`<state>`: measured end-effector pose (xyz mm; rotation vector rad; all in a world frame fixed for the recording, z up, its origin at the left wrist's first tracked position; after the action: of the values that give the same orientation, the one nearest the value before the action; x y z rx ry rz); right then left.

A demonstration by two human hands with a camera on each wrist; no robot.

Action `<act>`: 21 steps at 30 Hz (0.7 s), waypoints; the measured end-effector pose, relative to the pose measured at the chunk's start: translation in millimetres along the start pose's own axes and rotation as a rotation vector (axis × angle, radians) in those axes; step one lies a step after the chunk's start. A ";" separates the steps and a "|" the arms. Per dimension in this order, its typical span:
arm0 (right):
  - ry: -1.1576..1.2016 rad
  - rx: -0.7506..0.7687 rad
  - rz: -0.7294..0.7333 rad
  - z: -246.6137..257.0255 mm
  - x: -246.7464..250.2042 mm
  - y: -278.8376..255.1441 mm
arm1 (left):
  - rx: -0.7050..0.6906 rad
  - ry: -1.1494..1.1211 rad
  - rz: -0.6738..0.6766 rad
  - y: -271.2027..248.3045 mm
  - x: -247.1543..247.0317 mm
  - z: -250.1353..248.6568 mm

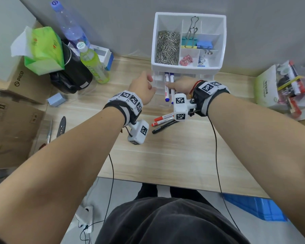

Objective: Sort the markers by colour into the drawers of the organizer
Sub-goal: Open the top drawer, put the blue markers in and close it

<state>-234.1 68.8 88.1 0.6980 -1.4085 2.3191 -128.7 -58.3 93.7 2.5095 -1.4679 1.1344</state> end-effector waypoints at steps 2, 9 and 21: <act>-0.009 0.032 -0.023 2.7 -2.1 6.3 | 0.029 -0.033 0.002 0.5 -0.5 5.9; 0.281 0.034 -0.098 -0.8 -3.6 8.7 | 0.048 -0.077 0.023 1.3 -1.4 7.7; 0.000 0.232 -0.088 -3.4 16.5 -14.8 | 0.011 -0.051 0.184 -7.4 -9.9 -0.1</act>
<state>-240.7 79.1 106.9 0.8080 -1.0953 2.4344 -126.0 -46.7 90.3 2.4702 -1.7420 1.1113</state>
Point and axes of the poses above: each hand's wrist, its own y-axis towards the middle knuckle, its own x-axis out of the back of the hand, z = x × y, the point moved 7 cm from there along y, towards the middle knuckle, and after that the axes turned 9 degrees about -y, right-handed, at the moved point
